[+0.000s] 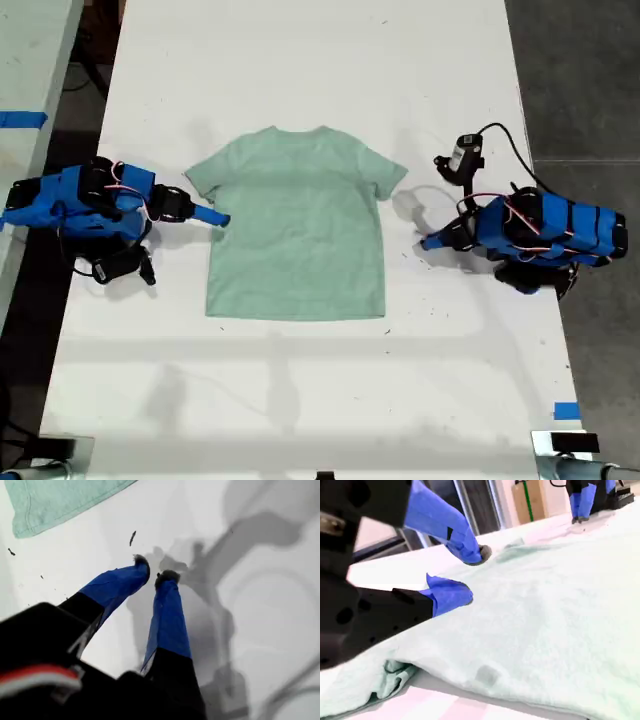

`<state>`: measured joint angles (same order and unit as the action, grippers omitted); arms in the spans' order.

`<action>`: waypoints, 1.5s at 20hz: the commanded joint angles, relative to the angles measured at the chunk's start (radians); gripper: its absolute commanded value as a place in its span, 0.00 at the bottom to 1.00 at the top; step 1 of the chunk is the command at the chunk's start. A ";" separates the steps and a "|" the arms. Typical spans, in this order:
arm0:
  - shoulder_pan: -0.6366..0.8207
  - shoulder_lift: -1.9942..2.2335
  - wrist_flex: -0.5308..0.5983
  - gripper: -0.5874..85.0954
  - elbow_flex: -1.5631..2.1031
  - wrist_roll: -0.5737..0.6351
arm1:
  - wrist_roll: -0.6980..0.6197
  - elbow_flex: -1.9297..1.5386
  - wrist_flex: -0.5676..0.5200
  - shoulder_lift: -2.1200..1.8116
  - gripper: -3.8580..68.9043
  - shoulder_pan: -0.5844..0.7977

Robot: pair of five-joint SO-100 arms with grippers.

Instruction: Fold t shirt

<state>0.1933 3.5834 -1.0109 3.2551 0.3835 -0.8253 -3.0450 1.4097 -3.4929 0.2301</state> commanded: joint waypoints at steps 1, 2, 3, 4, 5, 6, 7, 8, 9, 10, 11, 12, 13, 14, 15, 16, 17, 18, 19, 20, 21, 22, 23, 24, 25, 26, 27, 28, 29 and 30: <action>0.046 0.006 0.000 0.11 0.035 -0.005 | -0.008 -0.041 -0.029 -0.008 0.14 0.011; 0.052 0.006 0.000 0.11 0.035 -0.005 | -0.008 -0.041 -0.029 -0.008 0.14 0.011; 0.052 0.006 0.000 0.11 0.035 -0.005 | -0.008 -0.041 -0.029 -0.008 0.14 0.011; 0.052 0.006 0.000 0.11 0.035 -0.005 | -0.005 -0.041 -0.029 -0.008 0.14 0.011; 0.060 0.006 0.000 0.11 0.035 0.003 | 0.002 -0.041 -0.029 -0.008 0.14 0.011; 0.067 0.006 0.000 0.11 0.035 0.005 | 0.012 -0.041 -0.029 -0.008 0.14 0.011; 0.071 0.006 0.000 0.11 0.035 0.005 | 0.034 -0.041 -0.029 -0.008 0.14 0.012; 0.071 0.006 0.000 0.11 0.035 0.005 | 0.049 -0.041 -0.029 -0.008 0.14 0.014; 0.072 0.006 0.000 0.11 0.035 0.005 | 0.095 -0.041 -0.029 -0.008 0.14 0.015; 0.098 0.006 0.000 0.11 0.035 -0.003 | 0.204 -0.041 -0.029 -0.008 0.14 0.015; 0.140 0.008 0.003 0.12 0.035 -0.008 | 0.379 -0.041 -0.029 -0.008 0.14 0.014; 0.175 0.011 0.011 0.16 0.035 -0.020 | 0.476 -0.041 -0.029 -0.008 0.18 0.000; 0.181 0.011 0.026 0.20 0.035 -0.020 | 0.469 -0.041 -0.029 -0.008 0.21 -0.014; 0.175 0.011 0.028 0.26 0.035 -0.020 | 0.512 -0.041 -0.029 -0.008 0.22 -0.018; 0.173 0.011 0.037 0.26 0.035 -0.020 | 0.565 -0.041 -0.029 -0.008 0.22 -0.012; 0.187 0.011 0.048 0.24 0.035 -0.026 | 0.560 -0.041 -0.029 -0.008 0.22 -0.018; 0.213 0.011 0.038 0.27 0.035 -0.091 | 0.537 -0.041 -0.029 -0.008 0.19 -0.017; 0.242 0.011 0.005 0.27 0.035 -0.181 | 0.538 -0.041 -0.029 -0.008 0.13 -0.020; 0.252 0.011 0.014 0.24 0.035 -0.189 | 0.529 -0.041 -0.029 -0.008 0.11 -0.018; 0.244 0.011 0.014 0.23 0.035 -0.187 | 0.532 -0.041 -0.029 -0.008 0.11 -0.015; 0.249 0.011 0.003 0.23 0.035 -0.192 | 0.528 -0.041 -0.029 -0.008 0.11 -0.006; 0.256 0.011 0.003 0.23 0.035 -0.189 | 0.518 -0.041 -0.029 -0.008 0.10 -0.003; 0.259 0.011 0.003 0.22 0.035 -0.193 | 0.512 -0.041 -0.029 -0.008 0.08 -0.003; 0.262 0.011 0.003 0.22 0.035 -0.193 | 0.512 -0.041 -0.029 -0.008 0.08 -0.003; 0.264 0.011 0.003 0.22 0.035 -0.193 | 0.511 -0.041 -0.029 -0.008 0.07 -0.003; 0.265 0.011 0.003 0.22 0.035 -0.193 | 0.509 -0.041 -0.029 -0.008 0.07 -0.003; 0.265 0.011 0.003 0.21 0.035 -0.193 | 0.508 -0.041 -0.029 -0.008 0.07 -0.003; 0.268 0.011 0.003 0.21 0.035 -0.187 | 0.506 -0.041 -0.029 -0.008 0.07 -0.003; 0.268 0.011 0.003 0.20 0.035 -0.183 | 0.505 -0.041 -0.029 -0.008 0.07 -0.003; 0.264 0.011 0.009 0.18 0.035 -0.176 | 0.500 -0.041 -0.029 -0.008 0.07 -0.003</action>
<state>0.4495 3.5864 -1.0063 3.2551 0.2071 -0.3053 -3.0450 1.4097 -3.4929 0.2332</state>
